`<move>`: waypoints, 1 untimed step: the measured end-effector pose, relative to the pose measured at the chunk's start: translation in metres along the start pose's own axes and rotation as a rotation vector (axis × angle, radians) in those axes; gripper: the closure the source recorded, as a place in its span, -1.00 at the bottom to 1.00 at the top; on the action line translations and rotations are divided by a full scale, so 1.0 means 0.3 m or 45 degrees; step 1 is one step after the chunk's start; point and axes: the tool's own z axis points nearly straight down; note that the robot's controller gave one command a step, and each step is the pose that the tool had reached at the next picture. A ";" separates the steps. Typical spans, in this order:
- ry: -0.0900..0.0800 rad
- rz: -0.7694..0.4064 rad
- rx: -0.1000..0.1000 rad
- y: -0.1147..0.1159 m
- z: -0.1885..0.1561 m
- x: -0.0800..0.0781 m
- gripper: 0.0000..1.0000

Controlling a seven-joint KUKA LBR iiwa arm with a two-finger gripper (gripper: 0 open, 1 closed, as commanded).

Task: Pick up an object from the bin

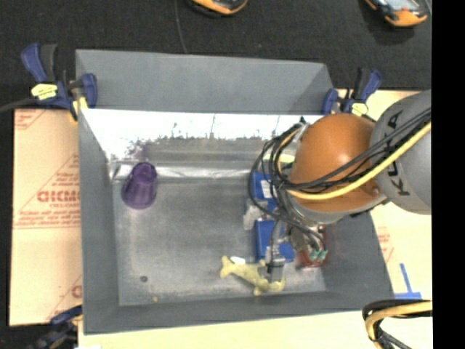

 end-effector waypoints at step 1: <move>-0.003 -0.292 0.000 -0.051 0.108 0.008 -1.00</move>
Offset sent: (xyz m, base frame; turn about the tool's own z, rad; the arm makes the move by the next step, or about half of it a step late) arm -0.0100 -0.0257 -0.0821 -0.3189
